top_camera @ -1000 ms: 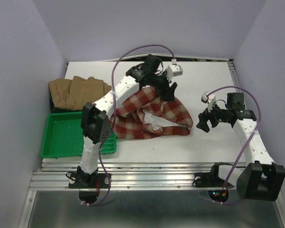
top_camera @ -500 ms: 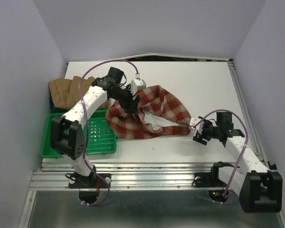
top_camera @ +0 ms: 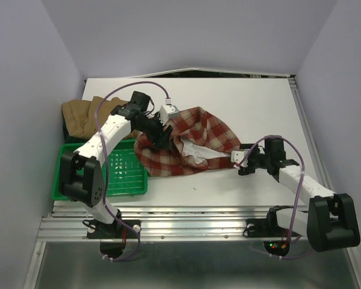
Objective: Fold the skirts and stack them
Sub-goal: Flatten the skirt out
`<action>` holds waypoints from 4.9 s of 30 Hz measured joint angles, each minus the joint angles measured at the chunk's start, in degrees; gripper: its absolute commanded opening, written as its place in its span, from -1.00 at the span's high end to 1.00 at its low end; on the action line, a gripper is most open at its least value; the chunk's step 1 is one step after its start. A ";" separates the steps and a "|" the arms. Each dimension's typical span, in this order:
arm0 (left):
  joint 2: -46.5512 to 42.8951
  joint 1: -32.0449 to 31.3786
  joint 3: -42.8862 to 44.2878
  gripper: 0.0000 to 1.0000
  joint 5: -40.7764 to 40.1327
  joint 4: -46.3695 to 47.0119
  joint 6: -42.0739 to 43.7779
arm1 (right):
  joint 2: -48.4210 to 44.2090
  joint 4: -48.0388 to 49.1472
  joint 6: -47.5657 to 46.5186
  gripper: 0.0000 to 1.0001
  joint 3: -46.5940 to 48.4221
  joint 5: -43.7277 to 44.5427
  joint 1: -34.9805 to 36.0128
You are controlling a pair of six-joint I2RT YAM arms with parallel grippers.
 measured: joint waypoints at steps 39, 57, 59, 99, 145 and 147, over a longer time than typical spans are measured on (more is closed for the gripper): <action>-1.88 -13.44 -10.80 -0.21 -8.22 19.58 11.69 | -1.16 8.35 53.68 0.99 23.80 12.15 3.17; 9.70 -20.94 -10.58 -0.02 -10.82 29.29 18.23 | 1.84 5.62 57.27 0.99 29.16 13.77 3.17; 9.70 -22.47 -10.60 -0.07 -11.06 31.36 17.70 | 1.84 5.35 57.53 0.99 29.42 13.81 3.17; 3.85 -10.34 21.29 1.00 -34.12 24.24 21.90 | 13.70 4.00 60.22 0.99 53.02 13.31 -8.57; -13.25 -13.51 12.98 1.00 -29.70 25.64 4.46 | 9.29 -17.33 50.77 0.60 65.37 17.29 -7.61; -5.60 -12.07 16.85 0.70 -30.25 25.62 3.26 | 18.86 -18.32 52.72 -0.42 71.47 18.05 -7.89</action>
